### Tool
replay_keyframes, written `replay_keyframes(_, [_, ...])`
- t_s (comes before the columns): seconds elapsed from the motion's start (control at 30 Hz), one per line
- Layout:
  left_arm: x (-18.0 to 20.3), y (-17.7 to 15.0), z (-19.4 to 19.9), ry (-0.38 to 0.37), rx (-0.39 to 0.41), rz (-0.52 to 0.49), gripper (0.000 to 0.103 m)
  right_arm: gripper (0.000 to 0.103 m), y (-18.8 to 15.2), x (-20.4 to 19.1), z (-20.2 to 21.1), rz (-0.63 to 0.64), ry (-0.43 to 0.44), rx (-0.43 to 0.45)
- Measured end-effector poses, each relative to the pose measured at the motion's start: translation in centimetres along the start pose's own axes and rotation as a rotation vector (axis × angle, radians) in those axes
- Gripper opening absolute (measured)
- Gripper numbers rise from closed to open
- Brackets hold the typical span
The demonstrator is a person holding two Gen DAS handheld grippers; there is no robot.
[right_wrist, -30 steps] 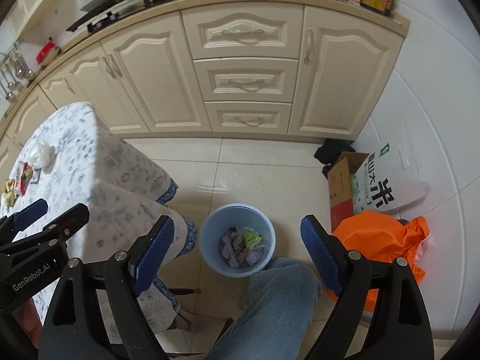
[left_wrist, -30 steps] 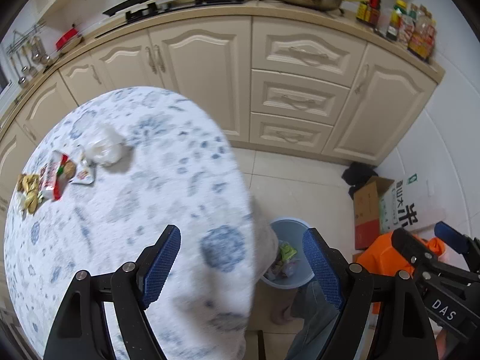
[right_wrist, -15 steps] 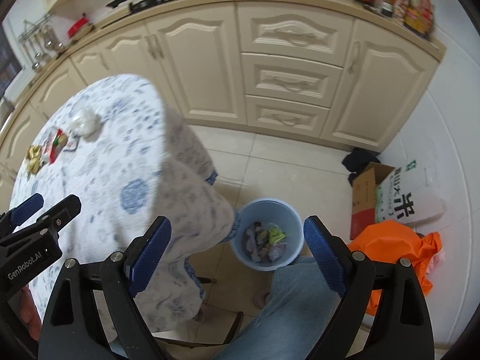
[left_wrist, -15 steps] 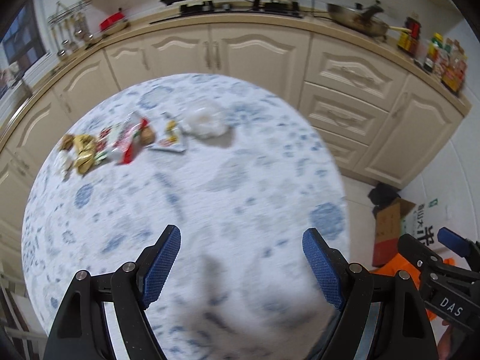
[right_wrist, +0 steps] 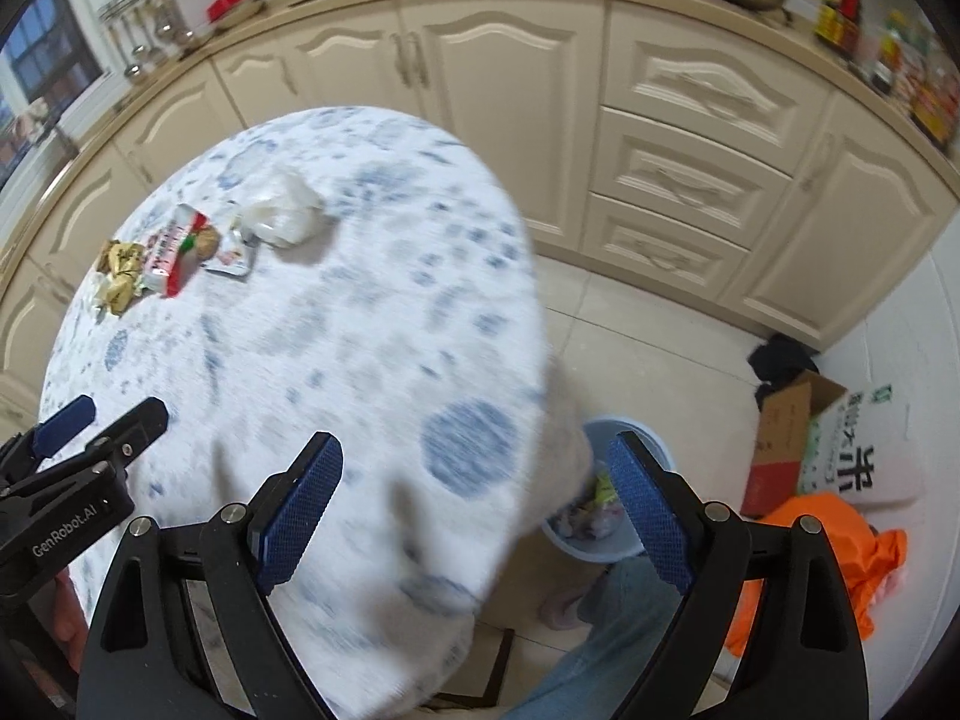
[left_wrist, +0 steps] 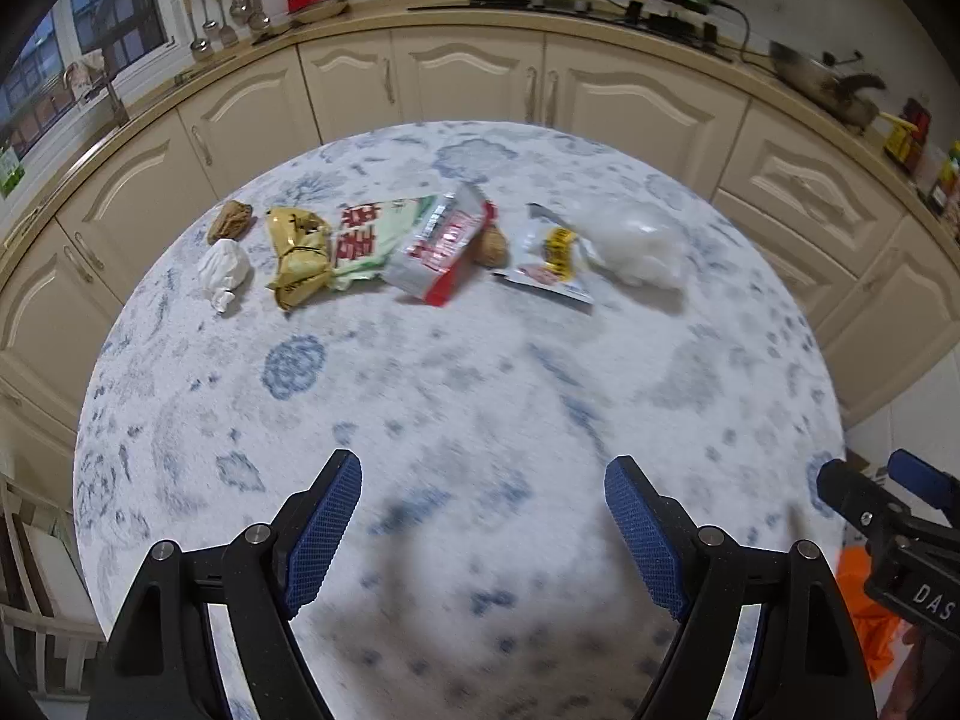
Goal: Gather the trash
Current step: 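Grasp the clear plastic bag with the right tool while the left tool grasps the red-white wrapper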
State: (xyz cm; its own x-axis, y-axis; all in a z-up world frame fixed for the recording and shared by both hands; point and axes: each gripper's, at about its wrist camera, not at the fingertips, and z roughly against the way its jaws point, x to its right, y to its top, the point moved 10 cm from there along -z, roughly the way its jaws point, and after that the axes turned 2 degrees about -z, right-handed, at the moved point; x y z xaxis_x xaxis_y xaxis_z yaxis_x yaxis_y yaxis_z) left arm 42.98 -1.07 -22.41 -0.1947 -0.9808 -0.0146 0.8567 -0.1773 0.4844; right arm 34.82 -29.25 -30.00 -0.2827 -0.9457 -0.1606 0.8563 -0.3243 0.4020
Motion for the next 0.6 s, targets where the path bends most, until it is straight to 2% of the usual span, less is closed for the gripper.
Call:
replay_keyframes(0.37, [-3.5, 6.4, -4.4, 0.004, 0.017, 0.015, 0.079, 0.092, 7.6, -6.4, -3.9, 0.046, 0.064, 0.01])
replay_keyframes(0.6, [-4.1, 9.7, -8.2, 0.004, -0.012, -0.027, 0.079, 0.092, 10.4, -8.9, -7.3, 0.07, 0.07, -0.031])
